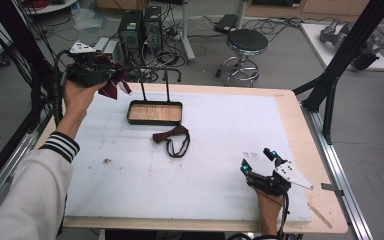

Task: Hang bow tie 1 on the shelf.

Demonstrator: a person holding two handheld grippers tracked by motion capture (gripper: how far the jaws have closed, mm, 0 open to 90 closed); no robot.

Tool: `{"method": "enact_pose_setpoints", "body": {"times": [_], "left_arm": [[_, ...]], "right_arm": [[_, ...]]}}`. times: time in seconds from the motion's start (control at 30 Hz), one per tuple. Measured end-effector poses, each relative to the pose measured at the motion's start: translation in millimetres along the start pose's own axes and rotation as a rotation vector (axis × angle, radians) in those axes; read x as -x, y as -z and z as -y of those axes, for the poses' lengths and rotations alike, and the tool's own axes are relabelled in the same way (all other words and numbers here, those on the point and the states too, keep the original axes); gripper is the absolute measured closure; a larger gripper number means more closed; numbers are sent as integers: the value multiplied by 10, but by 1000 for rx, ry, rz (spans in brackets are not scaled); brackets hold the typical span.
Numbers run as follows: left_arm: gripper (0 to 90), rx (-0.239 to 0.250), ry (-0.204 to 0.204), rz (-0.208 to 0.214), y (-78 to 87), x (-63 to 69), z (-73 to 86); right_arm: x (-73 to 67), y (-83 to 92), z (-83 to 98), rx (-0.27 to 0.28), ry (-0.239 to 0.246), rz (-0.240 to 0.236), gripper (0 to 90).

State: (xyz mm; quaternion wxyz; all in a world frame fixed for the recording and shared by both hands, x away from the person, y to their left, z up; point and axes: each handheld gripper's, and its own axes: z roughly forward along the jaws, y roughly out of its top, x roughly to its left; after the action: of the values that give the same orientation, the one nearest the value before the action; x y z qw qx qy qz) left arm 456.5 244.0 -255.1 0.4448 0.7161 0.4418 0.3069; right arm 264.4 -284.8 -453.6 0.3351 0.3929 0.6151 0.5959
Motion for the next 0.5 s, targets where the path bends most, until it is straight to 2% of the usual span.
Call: {"method": "enact_pose_setpoints", "body": {"times": [0.23, 0.33, 0.5], "left_arm": [[676, 0, 19, 5, -113, -10, -20], [676, -6, 18, -2, -139, -16, -12], [676, -10, 48, -26, -183, -82, 15]], "right_arm": [[-1, 1, 0, 0, 0, -1, 102], [0, 0, 0, 1, -1, -1, 102], [-5, 2, 0, -3, 1, -2, 102]]}}
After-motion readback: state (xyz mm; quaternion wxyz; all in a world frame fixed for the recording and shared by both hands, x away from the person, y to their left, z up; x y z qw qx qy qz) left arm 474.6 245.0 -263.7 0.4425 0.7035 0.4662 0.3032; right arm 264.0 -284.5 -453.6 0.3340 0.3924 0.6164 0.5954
